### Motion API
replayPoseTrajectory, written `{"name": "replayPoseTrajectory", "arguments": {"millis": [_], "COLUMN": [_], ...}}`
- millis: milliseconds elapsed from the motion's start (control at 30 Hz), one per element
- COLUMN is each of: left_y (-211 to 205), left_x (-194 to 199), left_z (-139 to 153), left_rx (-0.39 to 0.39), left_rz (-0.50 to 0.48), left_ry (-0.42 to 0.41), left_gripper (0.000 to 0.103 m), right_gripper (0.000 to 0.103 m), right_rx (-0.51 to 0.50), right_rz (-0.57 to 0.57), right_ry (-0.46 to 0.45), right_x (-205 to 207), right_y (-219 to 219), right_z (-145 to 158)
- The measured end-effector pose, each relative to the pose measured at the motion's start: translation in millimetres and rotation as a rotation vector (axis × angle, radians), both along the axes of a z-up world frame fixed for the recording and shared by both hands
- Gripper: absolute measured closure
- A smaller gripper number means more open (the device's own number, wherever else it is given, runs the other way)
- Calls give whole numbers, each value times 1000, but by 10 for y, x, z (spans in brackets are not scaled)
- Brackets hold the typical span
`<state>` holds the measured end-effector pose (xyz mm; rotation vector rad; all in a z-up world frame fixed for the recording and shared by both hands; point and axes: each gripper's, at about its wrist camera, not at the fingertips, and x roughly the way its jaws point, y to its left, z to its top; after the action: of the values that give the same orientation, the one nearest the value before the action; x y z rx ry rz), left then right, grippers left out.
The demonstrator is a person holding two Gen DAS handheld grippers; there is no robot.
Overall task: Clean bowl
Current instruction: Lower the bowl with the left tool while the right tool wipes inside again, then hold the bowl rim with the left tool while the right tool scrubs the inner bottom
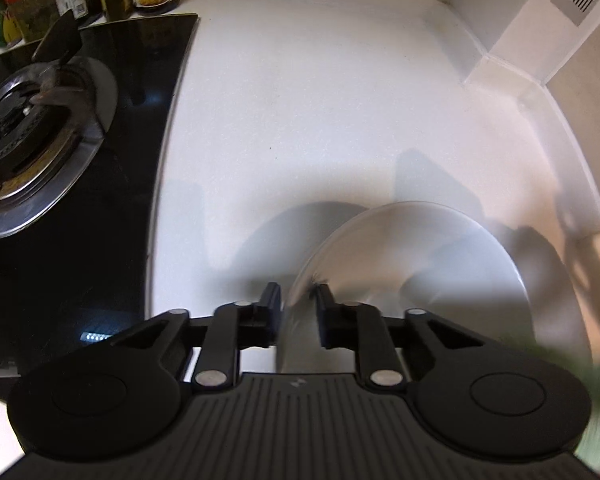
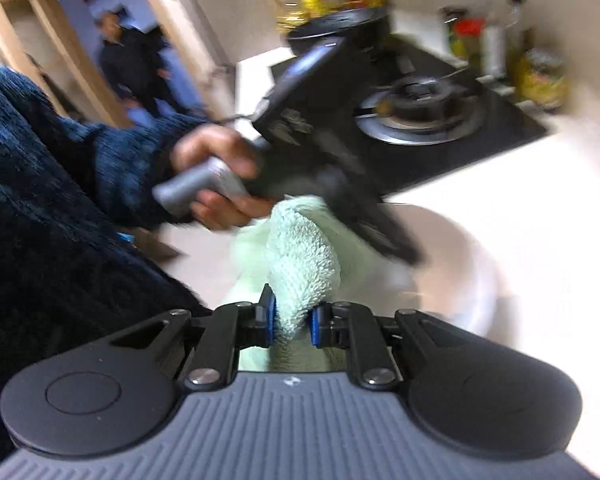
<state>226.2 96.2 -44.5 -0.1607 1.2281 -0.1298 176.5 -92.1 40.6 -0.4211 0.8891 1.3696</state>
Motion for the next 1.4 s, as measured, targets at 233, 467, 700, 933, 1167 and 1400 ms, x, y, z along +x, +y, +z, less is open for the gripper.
{"name": "replayPoseTrajectory", "arguments": {"millis": [233, 467, 700, 933, 1167, 1400], "left_y": [28, 89, 123, 27, -29, 30], "left_x": [-162, -201, -161, -63, 77, 128], "left_z": [86, 27, 15, -3, -16, 33], "left_rx": [3, 5, 12, 24, 34, -2], "left_rz": [-14, -4, 16, -4, -9, -18], "left_ry": [-15, -31, -71, -109, -108, -96], "left_gripper": [97, 95, 90, 81, 80, 87], "right_gripper": [89, 90, 90, 90, 90, 90], "right_rx": [-71, -339, -592, -618, -269, -42], "right_rz": [-71, 209, 400, 118, -158, -286], "right_ry": [-257, -703, -848, -344, 97, 128], "right_x": [68, -359, -560, -262, -79, -143], "right_y": [390, 1060, 918, 1015, 681, 211], "right_z": [32, -517, -817, -603, -307, 30]}}
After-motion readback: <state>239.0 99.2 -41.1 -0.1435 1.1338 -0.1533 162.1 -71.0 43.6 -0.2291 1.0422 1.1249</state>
